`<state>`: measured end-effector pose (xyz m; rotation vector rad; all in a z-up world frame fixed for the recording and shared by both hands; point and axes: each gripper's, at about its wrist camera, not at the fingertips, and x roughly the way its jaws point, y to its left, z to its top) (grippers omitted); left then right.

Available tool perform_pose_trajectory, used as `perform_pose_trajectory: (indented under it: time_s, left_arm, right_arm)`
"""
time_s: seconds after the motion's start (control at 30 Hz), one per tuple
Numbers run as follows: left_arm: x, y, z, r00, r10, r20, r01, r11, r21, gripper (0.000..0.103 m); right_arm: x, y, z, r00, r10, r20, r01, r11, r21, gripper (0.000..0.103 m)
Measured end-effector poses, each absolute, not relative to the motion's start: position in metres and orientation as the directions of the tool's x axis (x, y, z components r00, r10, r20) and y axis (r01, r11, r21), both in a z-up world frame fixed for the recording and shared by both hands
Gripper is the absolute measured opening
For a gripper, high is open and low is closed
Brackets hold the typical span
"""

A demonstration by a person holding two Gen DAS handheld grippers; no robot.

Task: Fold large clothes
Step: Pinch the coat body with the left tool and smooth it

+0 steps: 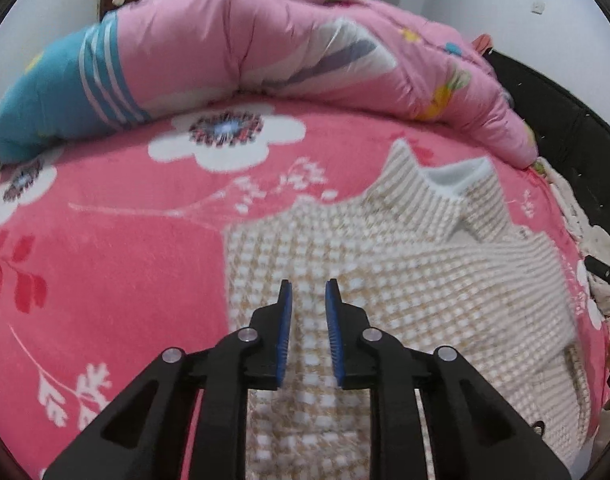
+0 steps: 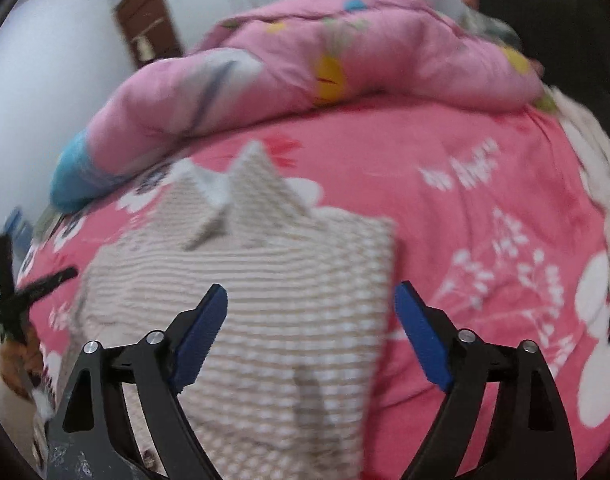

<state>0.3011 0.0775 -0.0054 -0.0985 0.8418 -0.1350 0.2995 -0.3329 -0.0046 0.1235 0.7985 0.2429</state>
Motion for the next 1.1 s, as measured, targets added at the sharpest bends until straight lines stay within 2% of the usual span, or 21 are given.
perform_pose_trajectory:
  time_s: [0.1, 0.2, 0.27, 0.33, 0.4, 0.5, 0.6, 0.7, 0.77, 0.93, 1.1]
  left_arm:
    - [0.293, 0.07, 0.008, 0.677, -0.191, -0.711, 0.113, 0.981, -0.156, 0.027]
    - [0.291, 0.053, 0.006, 0.662, -0.233, -0.712, 0.155, 0.973, -0.174, 0.027]
    - [0.294, 0.04, -0.009, 0.632, -0.227, -0.741, 0.165, 0.974, -0.158, 0.027]
    - [0.299, 0.031, -0.033, 0.582, -0.181, -0.793, 0.15, 0.982, -0.114, 0.028]
    - [0.302, 0.032, -0.056, 0.556, -0.167, -0.814, 0.128, 0.985, -0.114, 0.03]
    - [0.298, 0.04, -0.054, 0.575, -0.205, -0.792, 0.118, 0.979, -0.168, 0.03]
    - [0.299, 0.042, -0.054, 0.568, -0.216, -0.794, 0.123, 0.976, -0.177, 0.03]
    - [0.298, 0.043, -0.055, 0.571, -0.214, -0.792, 0.121, 0.977, -0.177, 0.03]
    - [0.297, 0.044, -0.055, 0.578, -0.218, -0.787, 0.113, 0.976, -0.188, 0.03]
    - [0.29, 0.044, -0.048, 0.577, -0.212, -0.789, 0.104, 0.977, -0.186, 0.03]
    - [0.279, 0.044, -0.033, 0.582, -0.204, -0.787, 0.101, 0.979, -0.179, 0.042]
  right_arm:
    - [0.295, -0.304, -0.013, 0.638, 0.267, -0.722, -0.229, 0.961, 0.154, 0.082]
    - [0.298, -0.284, -0.042, 0.58, 0.244, -0.777, -0.285, 0.955, 0.087, 0.082]
    - [0.307, -0.273, -0.082, 0.513, 0.177, -0.84, -0.336, 0.942, -0.006, 0.086]
    - [0.311, -0.28, -0.091, 0.504, 0.224, -0.834, -0.339, 0.94, 0.048, 0.088]
    - [0.314, -0.285, -0.082, 0.489, 0.238, -0.839, -0.316, 0.945, 0.084, 0.088]
    - [0.315, -0.283, -0.064, 0.499, 0.186, -0.846, -0.28, 0.959, 0.046, 0.088]
    - [0.307, -0.279, -0.05, 0.534, 0.203, -0.82, -0.299, 0.953, 0.041, 0.088]
    - [0.31, -0.279, -0.075, 0.498, 0.16, -0.852, -0.284, 0.959, 0.014, 0.09]
    - [0.308, -0.282, -0.09, 0.504, 0.186, -0.844, -0.301, 0.953, 0.03, 0.091]
    - [0.308, -0.288, -0.06, 0.516, 0.197, -0.833, -0.252, 0.965, 0.072, 0.091]
    - [0.297, -0.286, -0.029, 0.55, 0.227, -0.804, -0.263, 0.96, 0.091, 0.093]
